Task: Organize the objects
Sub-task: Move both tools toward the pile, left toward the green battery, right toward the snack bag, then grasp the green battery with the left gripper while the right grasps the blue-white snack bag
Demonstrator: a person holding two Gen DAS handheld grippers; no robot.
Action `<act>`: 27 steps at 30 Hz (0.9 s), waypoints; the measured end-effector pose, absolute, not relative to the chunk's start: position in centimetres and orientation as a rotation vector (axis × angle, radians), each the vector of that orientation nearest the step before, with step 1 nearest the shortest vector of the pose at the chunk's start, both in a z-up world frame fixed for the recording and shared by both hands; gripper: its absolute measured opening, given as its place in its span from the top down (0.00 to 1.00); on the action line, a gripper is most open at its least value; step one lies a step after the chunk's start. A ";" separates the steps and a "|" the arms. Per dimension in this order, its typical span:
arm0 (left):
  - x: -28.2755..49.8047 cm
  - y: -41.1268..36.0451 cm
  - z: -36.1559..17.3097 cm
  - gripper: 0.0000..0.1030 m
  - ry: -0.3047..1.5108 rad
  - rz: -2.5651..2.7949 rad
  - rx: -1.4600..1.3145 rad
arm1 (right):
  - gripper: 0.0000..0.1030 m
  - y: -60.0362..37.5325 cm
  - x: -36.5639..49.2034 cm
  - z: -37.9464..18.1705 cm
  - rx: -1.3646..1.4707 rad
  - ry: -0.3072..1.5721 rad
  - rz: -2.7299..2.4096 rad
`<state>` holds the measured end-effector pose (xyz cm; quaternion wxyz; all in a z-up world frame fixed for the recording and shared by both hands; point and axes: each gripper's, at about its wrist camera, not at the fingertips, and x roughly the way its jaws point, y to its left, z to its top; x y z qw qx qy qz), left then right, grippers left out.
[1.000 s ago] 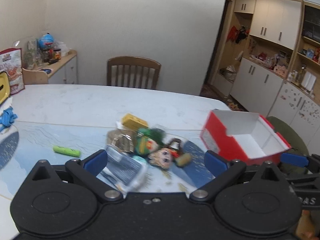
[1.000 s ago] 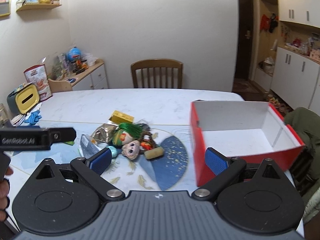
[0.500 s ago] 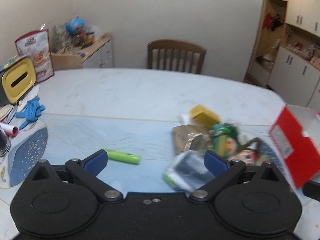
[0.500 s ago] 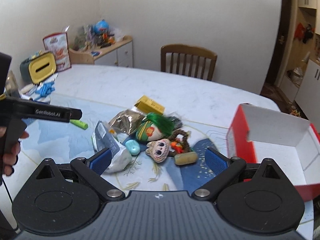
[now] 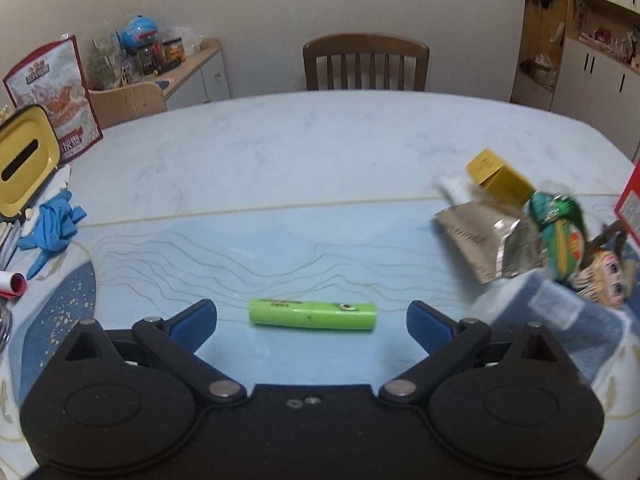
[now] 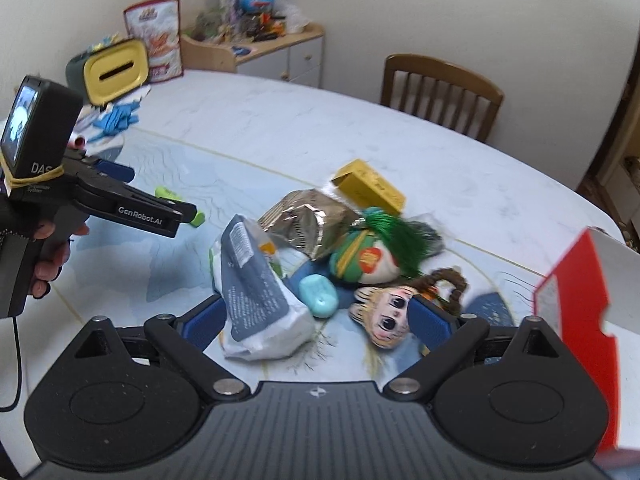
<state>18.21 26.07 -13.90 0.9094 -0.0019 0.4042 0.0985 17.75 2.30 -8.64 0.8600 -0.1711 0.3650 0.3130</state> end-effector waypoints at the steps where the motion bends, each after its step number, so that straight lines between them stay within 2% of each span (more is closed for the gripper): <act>1: 18.4 26.3 -14.2 0.02 0.839 0.201 -0.008 | 0.09 2.8 18.0 -8.9 -0.369 0.770 0.661; 5: 19.0 26.6 -15.1 0.02 0.849 0.174 -0.019 | 0.12 4.7 18.8 -9.4 -0.398 0.782 0.692; 10: 19.5 26.9 -16.0 0.06 0.858 0.158 -0.030 | 0.30 6.5 19.5 -10.4 -0.425 0.826 0.719; 18: 19.5 27.5 -16.5 0.16 0.852 0.158 -0.054 | 0.48 7.6 19.9 -11.2 -0.424 0.871 0.740; 22: 19.5 27.4 -16.4 0.22 0.843 0.157 -0.049 | 0.62 7.7 20.1 -11.4 -0.411 0.892 0.737; 27: 19.2 27.2 -16.3 0.22 0.843 0.167 -0.047 | 0.68 7.6 20.0 -11.3 -0.405 0.896 0.735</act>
